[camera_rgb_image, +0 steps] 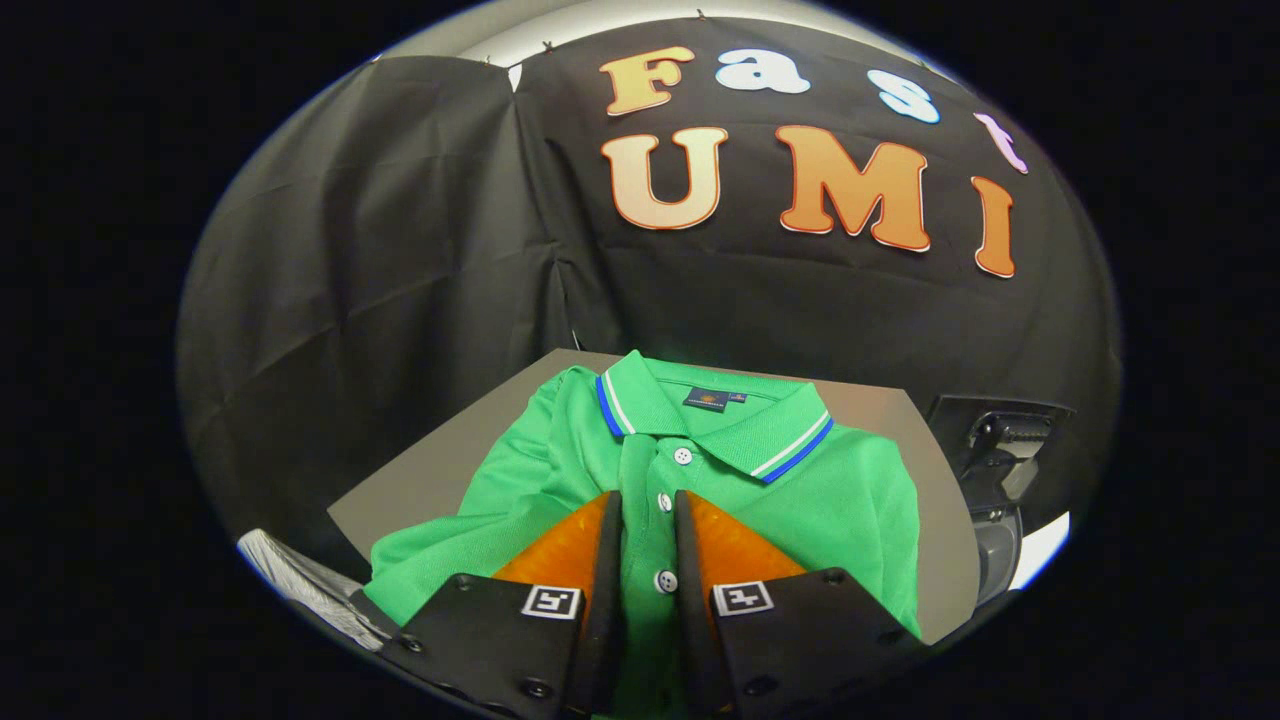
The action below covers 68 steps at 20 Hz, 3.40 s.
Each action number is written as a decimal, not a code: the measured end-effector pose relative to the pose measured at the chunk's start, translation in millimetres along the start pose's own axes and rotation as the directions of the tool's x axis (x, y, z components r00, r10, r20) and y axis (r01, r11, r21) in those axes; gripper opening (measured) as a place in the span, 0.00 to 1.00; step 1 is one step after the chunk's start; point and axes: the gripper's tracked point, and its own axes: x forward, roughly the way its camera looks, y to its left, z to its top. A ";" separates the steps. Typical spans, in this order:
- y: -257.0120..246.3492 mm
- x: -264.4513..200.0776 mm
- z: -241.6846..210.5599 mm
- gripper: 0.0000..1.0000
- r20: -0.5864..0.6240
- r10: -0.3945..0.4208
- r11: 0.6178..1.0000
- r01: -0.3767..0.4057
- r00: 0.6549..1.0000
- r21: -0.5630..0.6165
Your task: Put the clothes into the washing machine and then close the washing machine lid.
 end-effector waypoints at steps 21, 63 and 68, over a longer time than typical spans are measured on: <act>-64.8 -137.1 106.2 0.15 0.444 0.037 0.994 -0.078 0.895 0.076; -444.1 66.5 -200.1 0.15 -0.295 -0.065 0.960 0.141 0.953 0.242; -445.0 77.7 -261.2 0.15 -0.423 -0.061 0.943 0.191 0.904 0.273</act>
